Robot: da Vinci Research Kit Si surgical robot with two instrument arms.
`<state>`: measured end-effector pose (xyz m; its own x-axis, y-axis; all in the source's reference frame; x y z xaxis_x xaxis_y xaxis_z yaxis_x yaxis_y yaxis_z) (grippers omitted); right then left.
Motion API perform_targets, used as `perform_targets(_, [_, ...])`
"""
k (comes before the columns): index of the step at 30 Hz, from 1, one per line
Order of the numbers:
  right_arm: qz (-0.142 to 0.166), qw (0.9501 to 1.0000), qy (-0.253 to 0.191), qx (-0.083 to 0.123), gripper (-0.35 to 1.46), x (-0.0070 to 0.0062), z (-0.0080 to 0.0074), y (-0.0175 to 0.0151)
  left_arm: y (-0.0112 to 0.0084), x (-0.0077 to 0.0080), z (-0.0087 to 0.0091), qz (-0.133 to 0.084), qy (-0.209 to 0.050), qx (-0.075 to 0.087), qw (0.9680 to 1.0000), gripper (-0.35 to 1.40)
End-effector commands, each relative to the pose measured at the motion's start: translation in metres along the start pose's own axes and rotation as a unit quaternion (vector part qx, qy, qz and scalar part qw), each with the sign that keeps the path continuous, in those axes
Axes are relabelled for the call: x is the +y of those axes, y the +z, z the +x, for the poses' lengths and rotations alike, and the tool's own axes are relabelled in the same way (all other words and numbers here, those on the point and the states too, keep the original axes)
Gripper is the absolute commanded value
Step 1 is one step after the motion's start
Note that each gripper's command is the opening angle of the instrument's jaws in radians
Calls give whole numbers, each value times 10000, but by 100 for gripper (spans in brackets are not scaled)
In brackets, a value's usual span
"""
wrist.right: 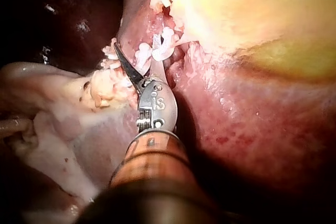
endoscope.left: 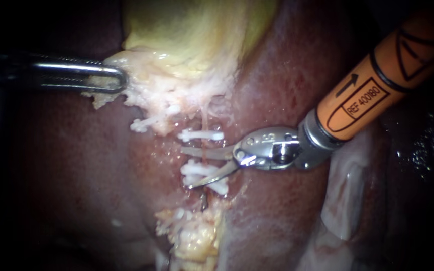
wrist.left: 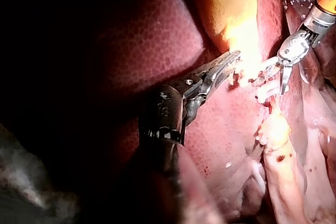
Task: Go to the cutting position right tube
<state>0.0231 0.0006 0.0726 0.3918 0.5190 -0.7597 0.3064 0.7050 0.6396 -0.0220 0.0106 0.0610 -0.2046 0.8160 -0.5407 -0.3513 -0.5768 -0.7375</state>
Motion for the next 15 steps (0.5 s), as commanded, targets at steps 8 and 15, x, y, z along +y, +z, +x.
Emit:
perform_targets(8, [281, 9990, -33, 356, 128, 2, 12, 14, 3, 0, 0, 11, -3, 3, 10000, -35])
perform_targets(15, [423, 9983, -25, 390, 126, 1, 19, 30, 4, 0, 0, 14, -4, 4, 10000, -35])
